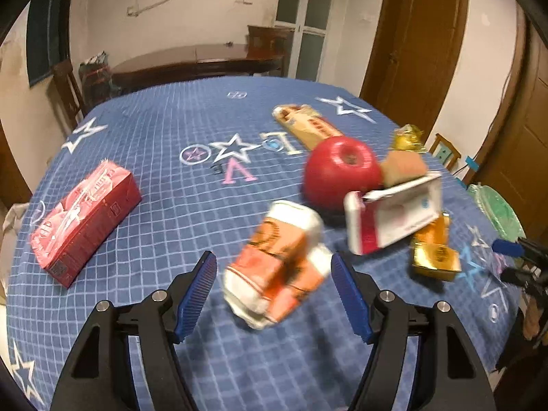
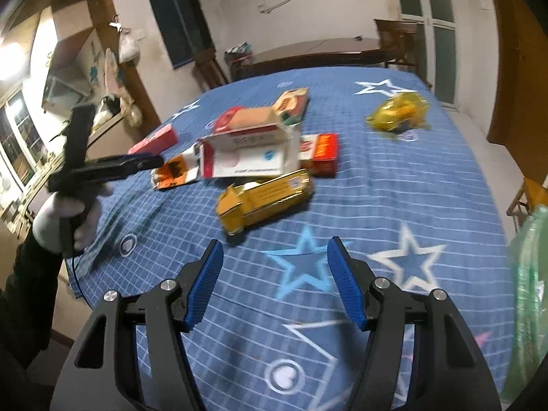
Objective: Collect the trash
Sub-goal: 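Move both open tools back over the table items, then grasp the orange-white paper cup with the left tool while the right tool grasps the gold packet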
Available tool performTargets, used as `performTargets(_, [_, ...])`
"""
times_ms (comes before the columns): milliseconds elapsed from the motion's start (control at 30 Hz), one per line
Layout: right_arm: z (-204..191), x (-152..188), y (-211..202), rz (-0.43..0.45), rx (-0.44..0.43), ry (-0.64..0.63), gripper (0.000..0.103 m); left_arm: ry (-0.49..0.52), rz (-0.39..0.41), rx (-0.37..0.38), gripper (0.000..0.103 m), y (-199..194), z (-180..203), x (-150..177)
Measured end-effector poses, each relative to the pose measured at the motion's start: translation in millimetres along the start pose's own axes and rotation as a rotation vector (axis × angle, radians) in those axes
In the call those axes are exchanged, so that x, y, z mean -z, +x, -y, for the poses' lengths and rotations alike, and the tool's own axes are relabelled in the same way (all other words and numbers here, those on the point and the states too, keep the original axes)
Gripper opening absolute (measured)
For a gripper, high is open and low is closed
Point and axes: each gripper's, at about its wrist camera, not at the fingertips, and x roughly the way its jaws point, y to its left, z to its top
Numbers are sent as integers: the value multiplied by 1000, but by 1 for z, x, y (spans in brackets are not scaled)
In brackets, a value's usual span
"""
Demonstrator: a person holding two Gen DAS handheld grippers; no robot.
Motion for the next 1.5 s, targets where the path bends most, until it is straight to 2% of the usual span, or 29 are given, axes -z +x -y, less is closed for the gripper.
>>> performTargets(200, [7,-15,27,-41,-95,185,61,11,-22,31,70,21,5,-4])
performTargets(267, [12,-19,37,-50,-115,264,61,25,-25,13,70,24,8,-3])
performTargets(433, [24,-30,58,-57,-95,388,60,53,-34,-29,69,31,14,3])
performTargets(500, [23,-31,66,-61,-78,410,60,60,-43,-40,61,34,17,6])
performTargets(600, [22,-34,70,-49,-71,425,60,64,-45,-35,56,37,21,6])
performTargets(733, [18,-35,71,-42,-68,425,58,69,-49,-29,53,39,26,6])
performTargets(933, [14,-38,72,-25,-113,410,41,72,-38,-9,45,40,32,6])
performTargets(1100, [-3,-36,56,16,-92,323,29,46,0,-13,40,27,36,14])
performTargets(1233, [-26,-34,35,69,4,195,24,-10,57,-35,39,9,33,22])
performTargets(1500, [-46,-15,3,163,171,43,22,-89,170,-75,39,-31,34,35])
